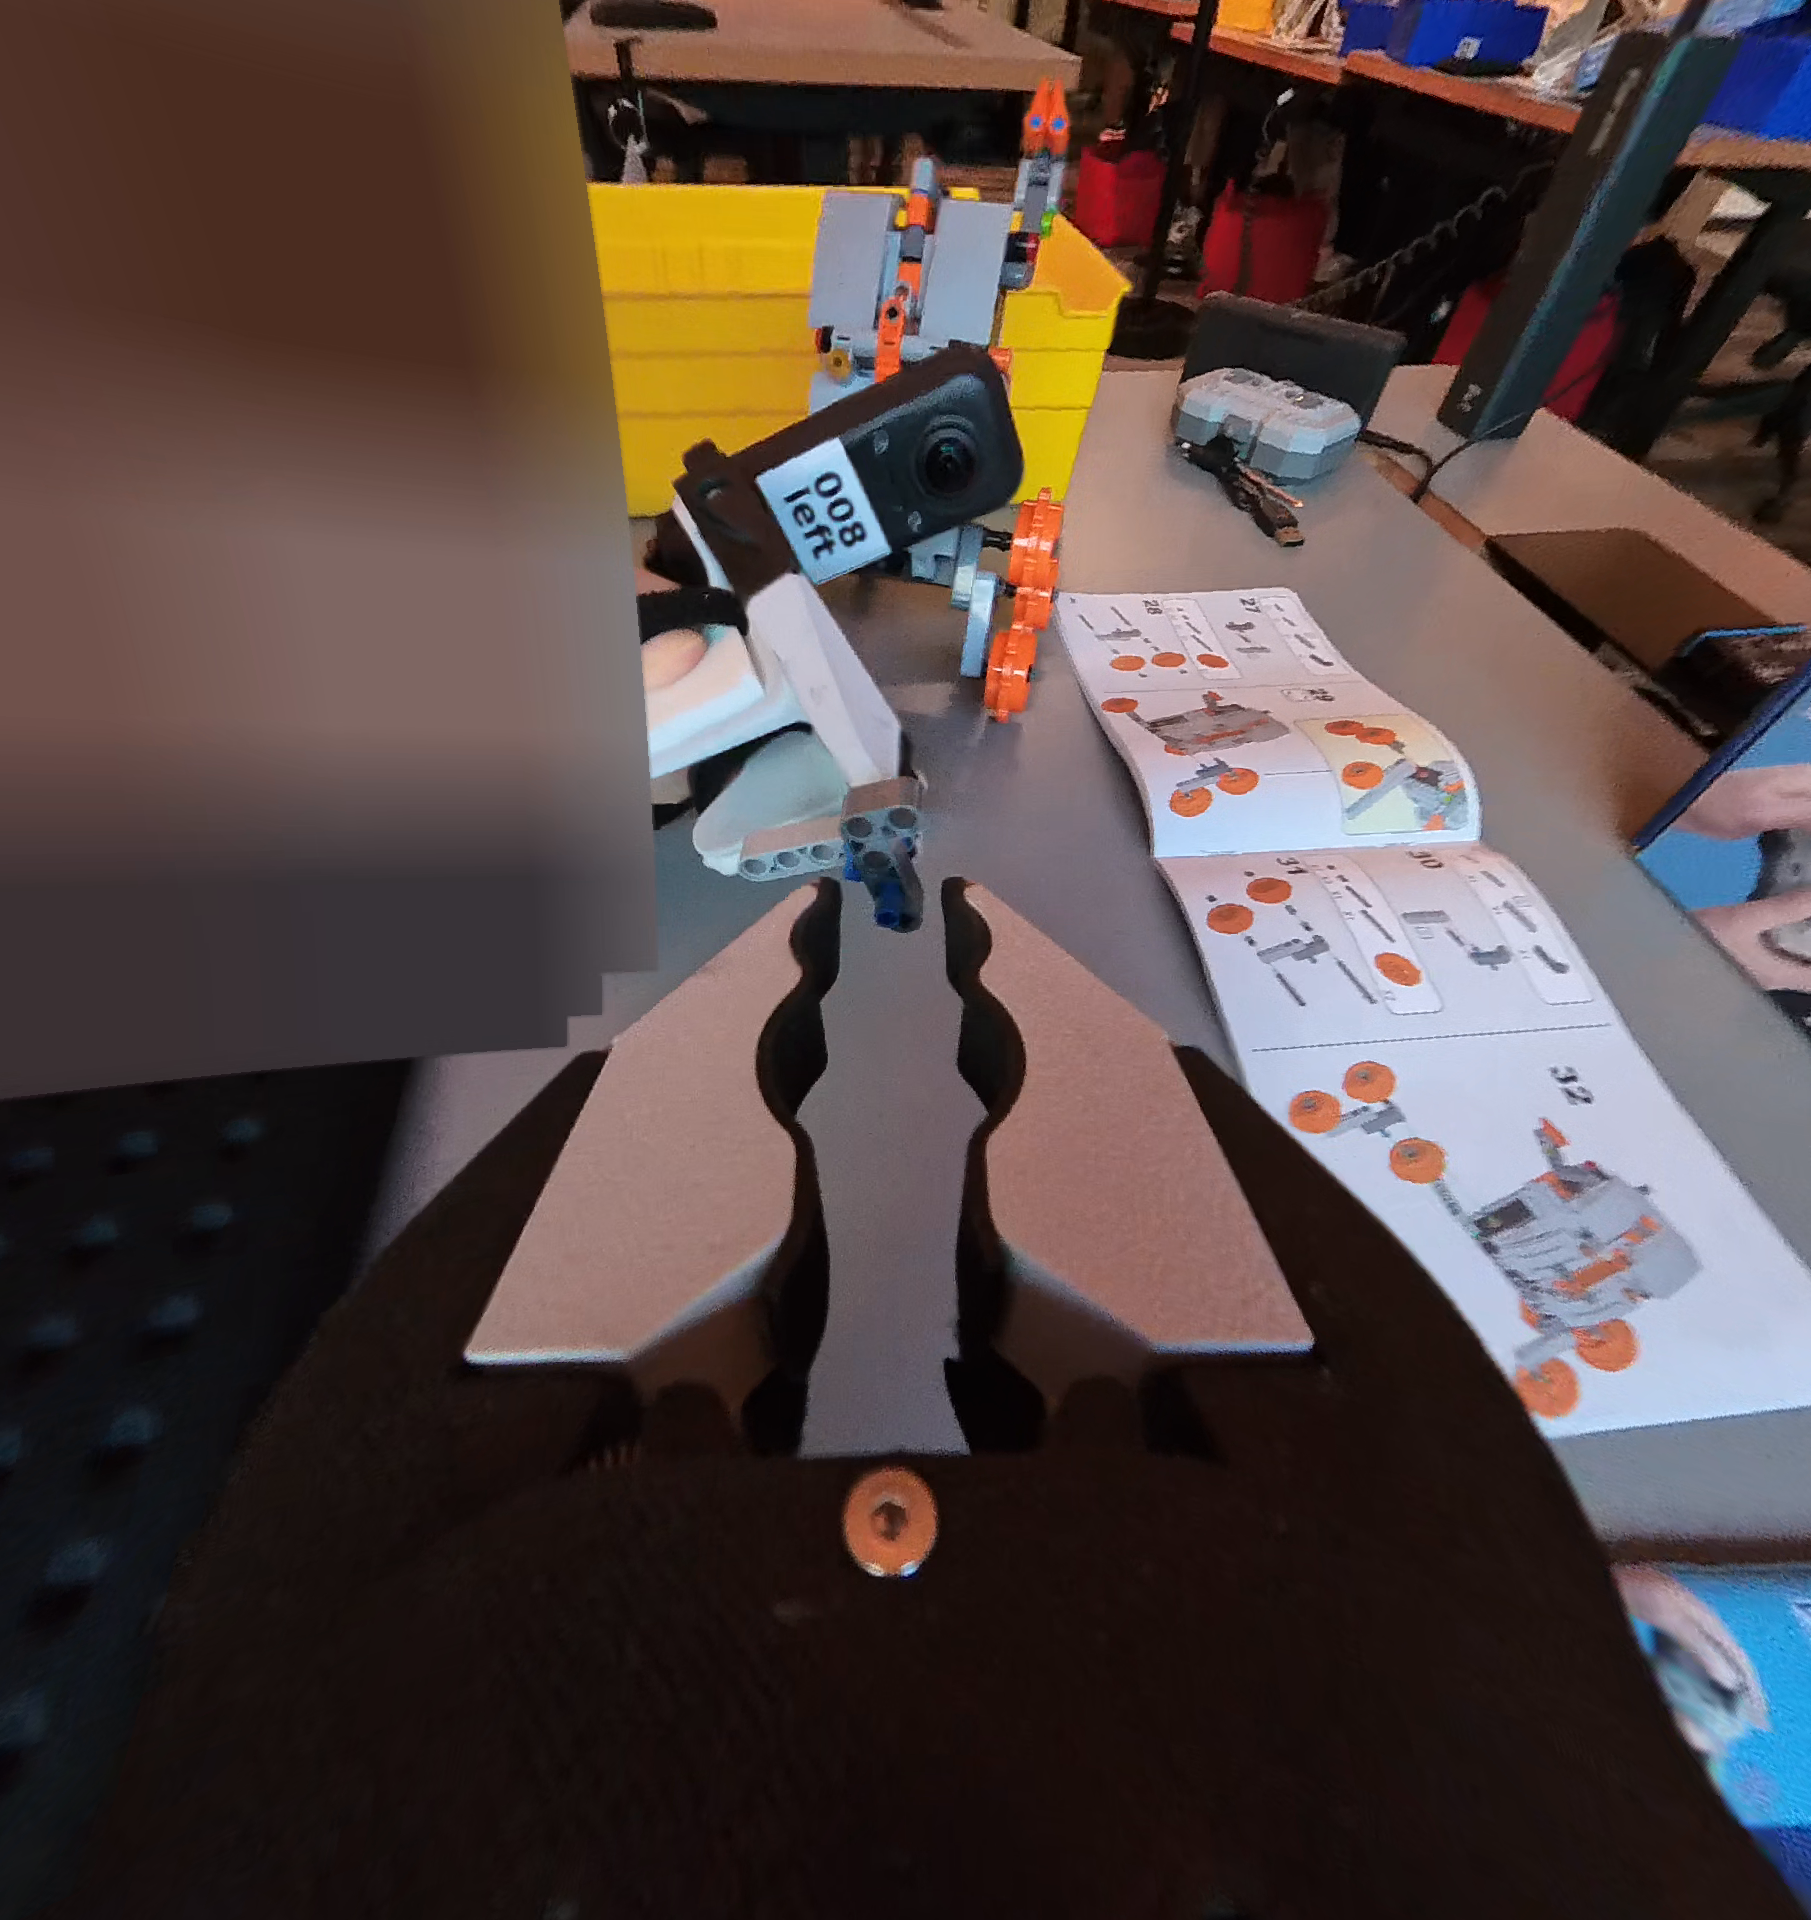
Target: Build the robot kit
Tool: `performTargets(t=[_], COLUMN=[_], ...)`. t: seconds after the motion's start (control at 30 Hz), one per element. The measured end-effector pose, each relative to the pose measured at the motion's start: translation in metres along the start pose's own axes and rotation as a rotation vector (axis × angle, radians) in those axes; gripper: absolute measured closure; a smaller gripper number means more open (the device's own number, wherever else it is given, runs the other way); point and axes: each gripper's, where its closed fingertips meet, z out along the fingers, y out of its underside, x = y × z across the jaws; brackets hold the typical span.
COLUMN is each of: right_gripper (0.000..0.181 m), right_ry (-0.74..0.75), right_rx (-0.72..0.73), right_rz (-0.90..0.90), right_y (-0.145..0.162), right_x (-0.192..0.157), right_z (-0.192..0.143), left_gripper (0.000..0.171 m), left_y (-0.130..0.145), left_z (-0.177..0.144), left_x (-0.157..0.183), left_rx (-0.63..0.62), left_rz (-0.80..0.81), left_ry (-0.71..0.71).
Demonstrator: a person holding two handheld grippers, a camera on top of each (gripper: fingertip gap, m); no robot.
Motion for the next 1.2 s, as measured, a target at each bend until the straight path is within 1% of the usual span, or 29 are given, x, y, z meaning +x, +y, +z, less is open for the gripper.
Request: performTargets(t=[0.03, 0.1, 0.23, 0.4, 0.63, 1.03, 1.13, 1.2], right_gripper=[0.162, 0.162, 0.17, 0.171, 0.173, 0.173, 0.173, 0.173], right_ry=[-0.019, -0.011, 0.003, -0.023, -0.15, -0.382, -0.408, -0.392], right_rx=[0.003, 0.004, -0.018, -0.011, 0.026, 0.029, 0.015, 0.021], right_rz=[0.022, 0.04, 0.027, 0.075, 0.215, 0.455, 0.477, 0.472], right_y=[0.0, 0.001, 0.004, 0.005, 0.002, 0.006, 0.009, 0.009], right_x=[-0.001, 0.001, 0.0, 0.0, -0.005, -0.014, -0.015, -0.014], right_z=[0.0, 0.001, 0.004, 0.005, 0.002, -0.005, -0.006, -0.005], left_gripper=[0.166, 0.166, 0.166, 0.166, 0.166, 0.166, 0.167, 0.166], left_y=[0.0, 0.0, 0.0, -0.001, 0.002, 0.013, 0.016, 0.014], left_z=[0.0, 0.0, 0.0, -0.001, 0.001, 0.005, 0.006, 0.006], left_x=[0.0, 0.0, -0.001, -0.002, 0.002, 0.004, 0.003, 0.003], left_rx=[-0.001, -0.004, -0.002, -0.005, -0.028, -0.093, -0.106, -0.099], left_rz=[0.008, 0.021, 0.026, 0.046, 0.081, 0.113, 0.115, 0.109], left_ry=[-0.005, -0.011, -0.021, -0.036, -0.028, -0.025, -0.029, -0.029])
